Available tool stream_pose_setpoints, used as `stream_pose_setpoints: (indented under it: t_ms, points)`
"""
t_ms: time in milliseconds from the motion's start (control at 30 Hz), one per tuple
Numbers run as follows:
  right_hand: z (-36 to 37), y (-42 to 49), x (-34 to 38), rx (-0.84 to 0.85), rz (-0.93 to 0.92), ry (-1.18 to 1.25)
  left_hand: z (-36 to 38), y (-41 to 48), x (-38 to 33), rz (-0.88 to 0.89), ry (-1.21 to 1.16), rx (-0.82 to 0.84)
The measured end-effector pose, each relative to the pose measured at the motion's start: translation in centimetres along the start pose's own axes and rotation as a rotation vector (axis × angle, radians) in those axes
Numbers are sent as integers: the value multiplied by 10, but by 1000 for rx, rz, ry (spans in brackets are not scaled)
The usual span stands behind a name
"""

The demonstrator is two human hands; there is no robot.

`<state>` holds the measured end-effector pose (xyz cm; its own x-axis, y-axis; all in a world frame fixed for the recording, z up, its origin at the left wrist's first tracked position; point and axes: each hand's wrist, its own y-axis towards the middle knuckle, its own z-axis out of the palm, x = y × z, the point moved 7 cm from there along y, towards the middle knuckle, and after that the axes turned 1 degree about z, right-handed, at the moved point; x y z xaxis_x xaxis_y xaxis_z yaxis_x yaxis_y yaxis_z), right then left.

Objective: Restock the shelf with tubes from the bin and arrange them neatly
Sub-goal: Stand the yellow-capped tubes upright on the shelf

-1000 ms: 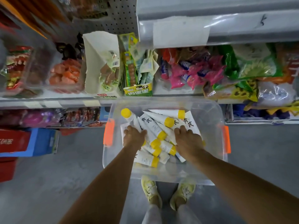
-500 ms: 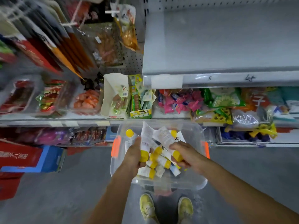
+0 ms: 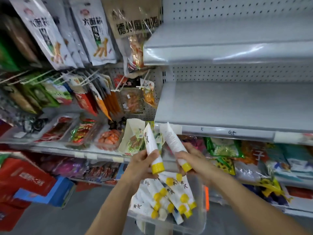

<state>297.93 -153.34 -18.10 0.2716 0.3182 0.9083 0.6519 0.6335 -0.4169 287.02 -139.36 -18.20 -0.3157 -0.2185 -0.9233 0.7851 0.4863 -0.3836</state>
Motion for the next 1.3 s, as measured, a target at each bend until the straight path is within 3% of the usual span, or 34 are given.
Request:
stream_pose_setpoints:
  t_ms: [133, 267, 633, 900, 1067, 1300]
  points:
    - [-9, -6, 42, -76, -35, -71, 5, -7, -43, 146, 91, -62]
    - [-8, -17, 70, -43, -154, -33, 9, -9, -82, 257, 152, -89]
    - [-23, -32, 177, 43, -437, 135, 8, -2, -191, 460, 143, 31]
    - [-52, -39, 277, -166, -683, 45, 12, 14, -311, 655, 139, 12]
    - [-82, -13, 351, -262, -773, -82, 25, 41, -359, 665, 142, -33]
    - [-113, 78, 408, -202, -714, -229, 38, 97, -396, 619, 71, -87]
